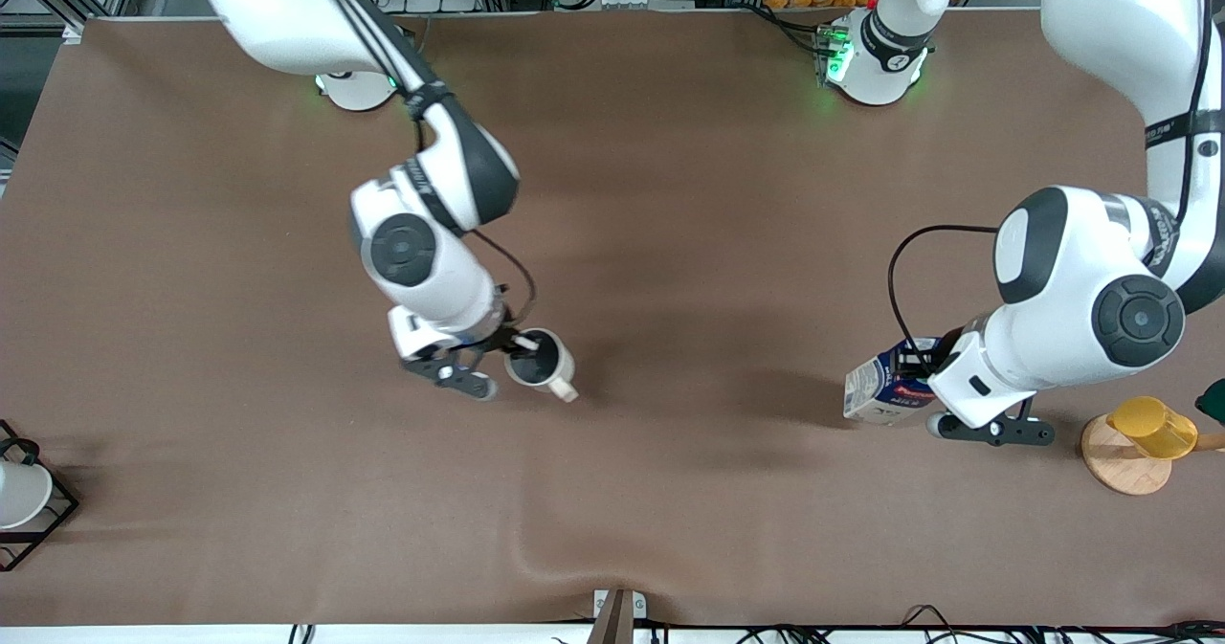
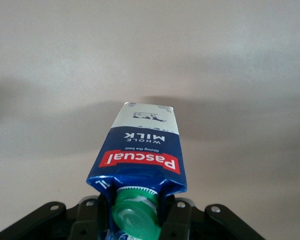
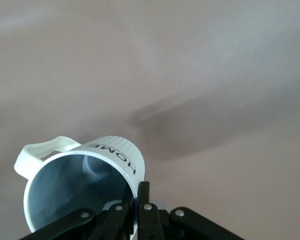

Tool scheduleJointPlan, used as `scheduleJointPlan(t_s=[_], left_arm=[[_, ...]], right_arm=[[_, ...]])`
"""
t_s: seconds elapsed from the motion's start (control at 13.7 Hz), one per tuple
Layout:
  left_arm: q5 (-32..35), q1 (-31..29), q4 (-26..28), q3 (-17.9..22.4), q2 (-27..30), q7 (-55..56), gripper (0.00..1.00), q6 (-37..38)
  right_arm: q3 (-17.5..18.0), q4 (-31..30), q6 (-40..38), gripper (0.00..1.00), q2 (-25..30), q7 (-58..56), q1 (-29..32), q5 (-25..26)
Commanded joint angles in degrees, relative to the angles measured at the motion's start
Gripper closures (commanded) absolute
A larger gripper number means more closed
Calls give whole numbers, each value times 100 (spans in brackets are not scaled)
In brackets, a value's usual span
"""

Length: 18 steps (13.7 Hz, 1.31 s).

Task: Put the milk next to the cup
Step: 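Carry the mug with the right gripper while the left gripper carries the carton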

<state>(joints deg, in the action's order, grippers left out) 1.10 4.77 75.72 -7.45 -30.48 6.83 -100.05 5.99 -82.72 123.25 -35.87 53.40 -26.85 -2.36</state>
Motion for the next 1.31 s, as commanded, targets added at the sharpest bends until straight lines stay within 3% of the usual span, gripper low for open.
scheduleJointPlan(t_s=[0.0, 0.73, 0.8, 0.88, 1.1, 1.24], left_arm=[[66, -2, 57, -81, 252, 90, 66, 344], [57, -28, 66, -863, 437, 1161, 66, 1084], [57, -28, 66, -942, 446, 1319, 66, 1119], [57, -28, 66, -1021, 463, 1486, 66, 1119], [48, 7, 66, -1337, 455, 2074, 66, 1119], [48, 103, 57, -1574, 428, 2566, 66, 1119]], right_arm=[[-107, 475, 155, 100, -464, 539, -416, 43], [-230, 529, 824, 100, -1115, 1234, -1146, 403], [-230, 529, 824, 57, -1107, 1243, -1120, 395], [-239, 529, 815, 1, -1107, 1252, -1146, 395], [-257, 564, 518, 0, -967, 1164, -998, 351], [-178, 1070, -515, 0, -887, 1024, -805, 307]])
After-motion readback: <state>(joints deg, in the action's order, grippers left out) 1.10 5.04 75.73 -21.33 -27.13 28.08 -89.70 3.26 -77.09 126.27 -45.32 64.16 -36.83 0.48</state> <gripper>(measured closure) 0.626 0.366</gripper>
